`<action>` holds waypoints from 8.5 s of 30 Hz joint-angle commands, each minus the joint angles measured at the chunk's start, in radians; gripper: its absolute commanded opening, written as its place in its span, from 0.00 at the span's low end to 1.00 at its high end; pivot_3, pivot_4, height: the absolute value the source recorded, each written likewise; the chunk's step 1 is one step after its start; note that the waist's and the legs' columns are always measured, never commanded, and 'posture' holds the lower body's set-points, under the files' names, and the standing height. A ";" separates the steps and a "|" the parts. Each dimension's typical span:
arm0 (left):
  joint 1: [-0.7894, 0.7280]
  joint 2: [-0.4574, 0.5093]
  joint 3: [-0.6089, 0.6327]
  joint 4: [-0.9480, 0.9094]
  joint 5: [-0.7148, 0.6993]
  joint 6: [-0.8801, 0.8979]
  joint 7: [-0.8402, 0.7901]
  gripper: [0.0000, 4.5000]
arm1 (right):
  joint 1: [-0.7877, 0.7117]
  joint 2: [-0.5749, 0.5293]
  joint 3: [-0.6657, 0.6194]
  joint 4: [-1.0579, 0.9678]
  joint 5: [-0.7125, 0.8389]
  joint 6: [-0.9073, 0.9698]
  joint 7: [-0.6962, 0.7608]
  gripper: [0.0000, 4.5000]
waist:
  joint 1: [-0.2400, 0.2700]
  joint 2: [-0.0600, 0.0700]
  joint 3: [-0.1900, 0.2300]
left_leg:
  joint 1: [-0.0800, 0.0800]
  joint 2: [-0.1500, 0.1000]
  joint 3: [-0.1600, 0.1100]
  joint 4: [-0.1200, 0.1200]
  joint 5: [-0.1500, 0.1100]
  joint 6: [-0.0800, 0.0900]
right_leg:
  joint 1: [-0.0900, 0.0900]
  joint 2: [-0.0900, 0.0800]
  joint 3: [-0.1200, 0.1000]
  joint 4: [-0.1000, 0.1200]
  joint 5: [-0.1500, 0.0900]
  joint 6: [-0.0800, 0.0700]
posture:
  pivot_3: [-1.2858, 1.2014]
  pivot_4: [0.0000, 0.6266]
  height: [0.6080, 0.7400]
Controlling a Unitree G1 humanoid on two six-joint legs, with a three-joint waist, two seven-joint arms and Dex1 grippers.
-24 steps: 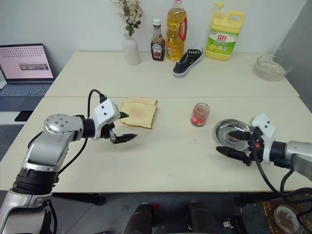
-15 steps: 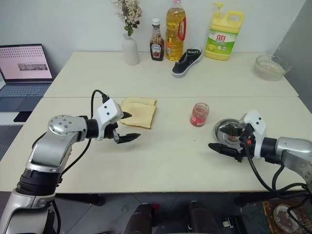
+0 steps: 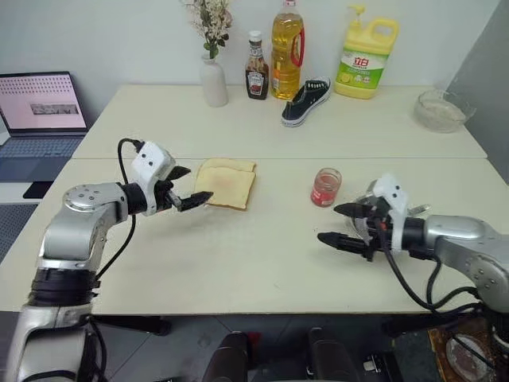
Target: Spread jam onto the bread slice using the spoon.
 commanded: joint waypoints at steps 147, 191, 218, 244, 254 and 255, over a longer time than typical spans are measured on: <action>-0.121 -0.170 -0.323 -0.300 0.016 -0.118 -0.223 1.00 | -0.055 0.156 -0.639 0.560 0.271 0.009 -0.328 0.00 | -0.006 0.000 -0.002 | 0.007 0.001 0.018 -0.001 -0.001 0.001 | 0.001 0.007 0.017 0.000 0.001 0.000 | 0.52 0.24 1.00; -0.057 -0.137 -0.244 -0.323 0.004 -0.084 -0.105 1.00 | -0.271 0.308 0.042 0.652 -0.423 -0.544 -0.172 0.00 | -0.003 0.000 -0.001 | 0.008 0.003 0.018 -0.004 -0.001 0.001 | 0.000 0.009 0.017 -0.001 0.001 -0.001 | 0.52 0.24 1.00; -0.105 -0.162 -0.259 -0.238 0.026 -0.152 -0.133 1.00 | -0.404 0.499 -0.477 0.595 0.015 -0.048 -0.530 0.00 | -0.004 0.000 -0.001 | 0.008 0.003 0.017 -0.005 -0.001 0.001 | 0.000 0.010 0.017 0.000 0.004 -0.006 | 0.52 0.24 1.00; 0.016 0.013 -0.208 -0.314 -0.044 -0.127 -0.307 1.00 | -0.380 0.482 -0.457 0.365 0.470 0.148 -0.633 0.00 | -0.014 0.001 -0.001 | 0.008 0.005 0.017 -0.007 -0.001 0.001 | -0.001 0.011 0.017 -0.001 0.001 -0.003 | 0.52 0.24 1.00; 0.023 -0.002 -0.204 -0.353 -0.049 -0.101 -0.255 1.00 | -0.434 0.364 -0.485 0.538 0.409 0.037 -0.605 0.00 | -0.003 0.001 -0.001 | 0.007 0.004 0.017 -0.007 -0.001 0.001 | -0.001 0.011 0.017 -0.002 0.001 -0.002 | 0.52 0.24 1.00; 0.019 -0.004 -0.206 -0.349 -0.048 -0.104 -0.253 1.00 | -0.430 0.345 -0.479 0.551 0.390 0.022 -0.591 0.00 | -0.003 0.001 -0.001 | 0.007 0.004 0.018 -0.007 -0.001 0.001 | -0.001 0.011 0.017 -0.002 0.001 -0.002 | 0.52 0.24 1.00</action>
